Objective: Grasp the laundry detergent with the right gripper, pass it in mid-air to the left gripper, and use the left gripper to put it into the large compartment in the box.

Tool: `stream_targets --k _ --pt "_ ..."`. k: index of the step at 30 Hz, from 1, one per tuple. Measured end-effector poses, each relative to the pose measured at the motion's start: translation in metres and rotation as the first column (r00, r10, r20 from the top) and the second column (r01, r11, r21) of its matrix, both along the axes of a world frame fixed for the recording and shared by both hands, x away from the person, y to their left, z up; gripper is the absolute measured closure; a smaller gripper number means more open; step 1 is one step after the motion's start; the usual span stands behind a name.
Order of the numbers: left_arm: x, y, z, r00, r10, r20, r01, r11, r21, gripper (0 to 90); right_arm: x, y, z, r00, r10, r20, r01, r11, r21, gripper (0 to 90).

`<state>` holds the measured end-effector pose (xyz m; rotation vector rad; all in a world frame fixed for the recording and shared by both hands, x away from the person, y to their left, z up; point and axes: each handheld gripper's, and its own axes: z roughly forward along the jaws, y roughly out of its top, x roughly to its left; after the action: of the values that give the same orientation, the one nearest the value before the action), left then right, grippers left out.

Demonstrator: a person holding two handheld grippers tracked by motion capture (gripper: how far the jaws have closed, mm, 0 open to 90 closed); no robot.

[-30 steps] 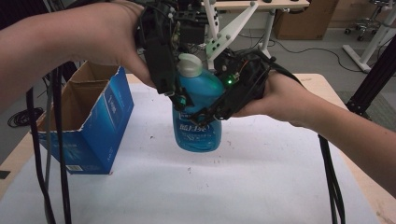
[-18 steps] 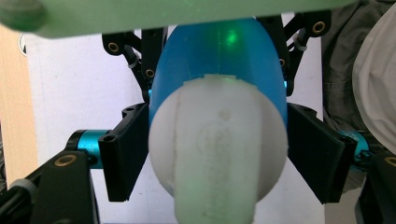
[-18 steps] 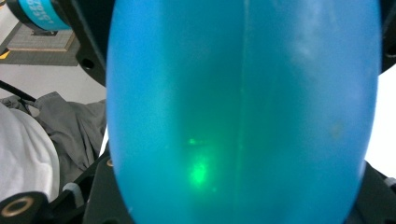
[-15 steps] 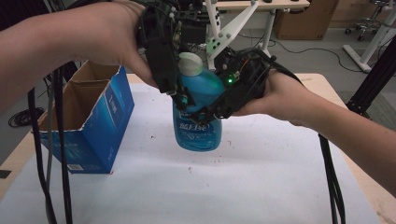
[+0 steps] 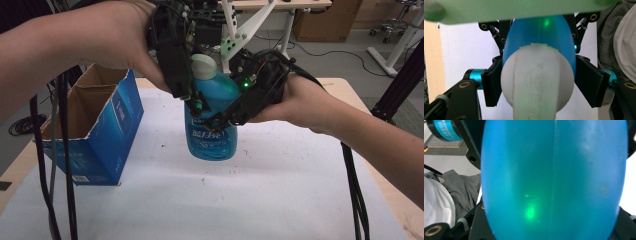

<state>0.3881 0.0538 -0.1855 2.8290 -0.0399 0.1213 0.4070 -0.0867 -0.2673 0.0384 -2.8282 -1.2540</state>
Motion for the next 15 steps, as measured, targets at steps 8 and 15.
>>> stream_targets --k 8,15 --pt "-0.0011 -0.0005 0.0008 0.9999 -0.001 0.016 0.001 1.0 0.008 32.6 -0.0023 0.0024 0.0 1.0 0.003 -0.007 -0.003 1.0 -0.012 44.6" --pt "-0.0019 -0.0003 0.0008 0.9998 -0.003 0.019 0.002 0.9998 0.017 37.4 -0.003 0.0041 0.0003 1.0 0.001 -0.009 -0.001 1.0 -0.015 44.6"
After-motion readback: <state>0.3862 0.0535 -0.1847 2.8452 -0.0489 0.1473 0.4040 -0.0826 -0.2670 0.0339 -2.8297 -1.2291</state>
